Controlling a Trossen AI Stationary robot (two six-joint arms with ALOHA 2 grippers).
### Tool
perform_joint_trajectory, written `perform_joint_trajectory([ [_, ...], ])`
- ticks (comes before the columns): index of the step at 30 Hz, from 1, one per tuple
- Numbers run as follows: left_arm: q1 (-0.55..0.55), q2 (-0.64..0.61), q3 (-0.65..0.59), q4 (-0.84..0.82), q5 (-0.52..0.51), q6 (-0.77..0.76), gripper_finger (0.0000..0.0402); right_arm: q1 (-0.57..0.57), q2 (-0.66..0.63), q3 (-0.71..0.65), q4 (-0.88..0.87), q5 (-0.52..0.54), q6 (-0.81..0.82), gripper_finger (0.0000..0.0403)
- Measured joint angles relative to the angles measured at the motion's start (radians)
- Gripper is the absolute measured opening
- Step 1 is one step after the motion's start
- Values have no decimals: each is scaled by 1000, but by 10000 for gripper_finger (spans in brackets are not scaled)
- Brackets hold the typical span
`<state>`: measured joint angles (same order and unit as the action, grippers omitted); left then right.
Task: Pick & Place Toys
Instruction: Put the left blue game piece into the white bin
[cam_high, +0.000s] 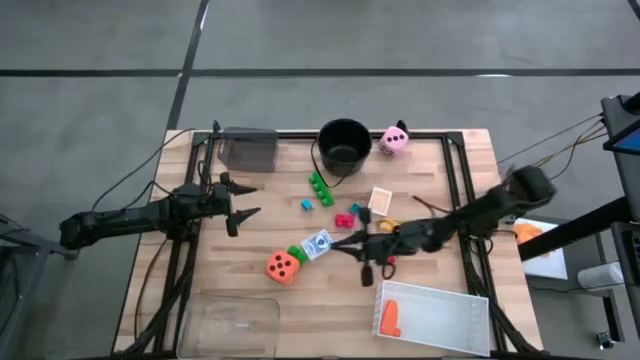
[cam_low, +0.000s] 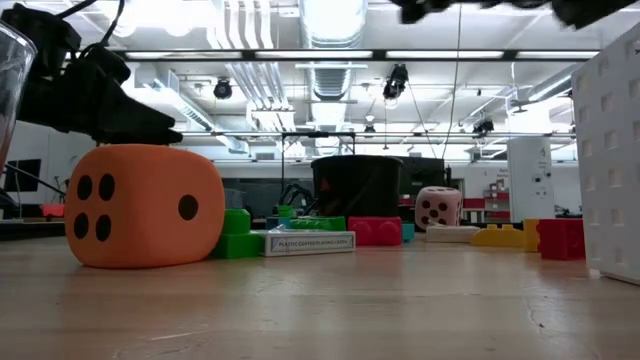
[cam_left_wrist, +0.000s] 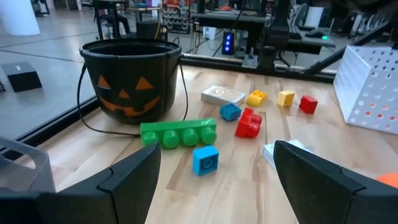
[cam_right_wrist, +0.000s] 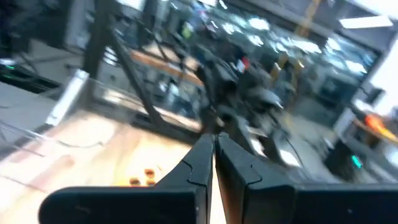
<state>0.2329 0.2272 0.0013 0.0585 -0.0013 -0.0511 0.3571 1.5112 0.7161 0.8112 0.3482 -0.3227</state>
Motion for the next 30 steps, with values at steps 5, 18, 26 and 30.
perform_joint_trajectory([
  [5, 0, 9, 0, 9, 0, -6, 316, 25, -141, -12, -333, 130, 142, 60],
  [18, -33, 329, 99, 162, 1, 0, 394, 22, -179, -34, -465, 146, 213, 365],
  [26, -83, 731, 339, 164, -33, 146, 377, 23, -168, -72, -455, 158, 233, 376],
  [30, -77, 949, 527, 16, -87, 209, 377, 32, -181, -75, -454, 143, 234, 363],
])
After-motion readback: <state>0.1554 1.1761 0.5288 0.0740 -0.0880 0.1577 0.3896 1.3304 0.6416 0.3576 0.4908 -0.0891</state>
